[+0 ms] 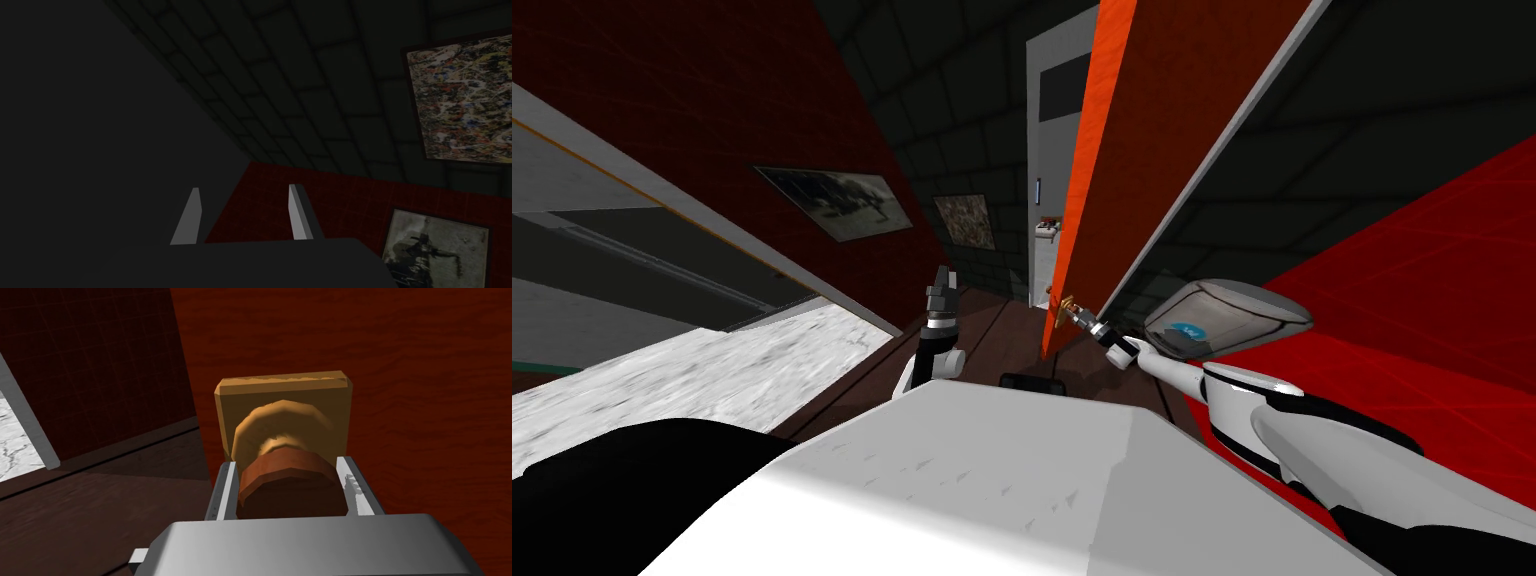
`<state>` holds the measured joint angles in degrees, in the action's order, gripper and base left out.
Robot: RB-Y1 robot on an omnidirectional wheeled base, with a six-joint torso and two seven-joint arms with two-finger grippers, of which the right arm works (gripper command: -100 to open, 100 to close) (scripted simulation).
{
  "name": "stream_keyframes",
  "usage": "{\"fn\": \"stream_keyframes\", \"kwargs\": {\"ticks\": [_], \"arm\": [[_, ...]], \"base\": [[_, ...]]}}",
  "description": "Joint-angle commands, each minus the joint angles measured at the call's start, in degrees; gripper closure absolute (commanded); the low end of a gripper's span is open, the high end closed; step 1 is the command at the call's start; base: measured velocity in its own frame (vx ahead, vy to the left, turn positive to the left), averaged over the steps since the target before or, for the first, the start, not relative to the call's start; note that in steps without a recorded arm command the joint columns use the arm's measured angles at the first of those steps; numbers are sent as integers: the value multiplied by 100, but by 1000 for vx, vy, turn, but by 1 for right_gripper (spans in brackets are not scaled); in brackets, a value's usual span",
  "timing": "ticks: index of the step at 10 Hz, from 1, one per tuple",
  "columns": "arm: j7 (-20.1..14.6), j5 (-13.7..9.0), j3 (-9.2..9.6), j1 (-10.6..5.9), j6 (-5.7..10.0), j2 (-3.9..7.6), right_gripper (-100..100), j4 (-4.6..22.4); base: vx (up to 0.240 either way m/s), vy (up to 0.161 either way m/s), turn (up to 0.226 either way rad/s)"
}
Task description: Pull the door open
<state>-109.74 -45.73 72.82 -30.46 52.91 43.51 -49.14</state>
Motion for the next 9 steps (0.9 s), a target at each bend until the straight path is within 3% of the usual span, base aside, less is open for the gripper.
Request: {"fn": "stream_keyframes", "kwargs": {"ticks": [1,5,9], "arm": [[8,46,-8,-59,-99,-146,100,39],[-8,165,-58,-267,-297,-527,100,249],[-21,258,-97,-432,-453,-828,100,416]], "base": [[-126,-198,71],[-133,-182,85],[-98,-168,76]]}}
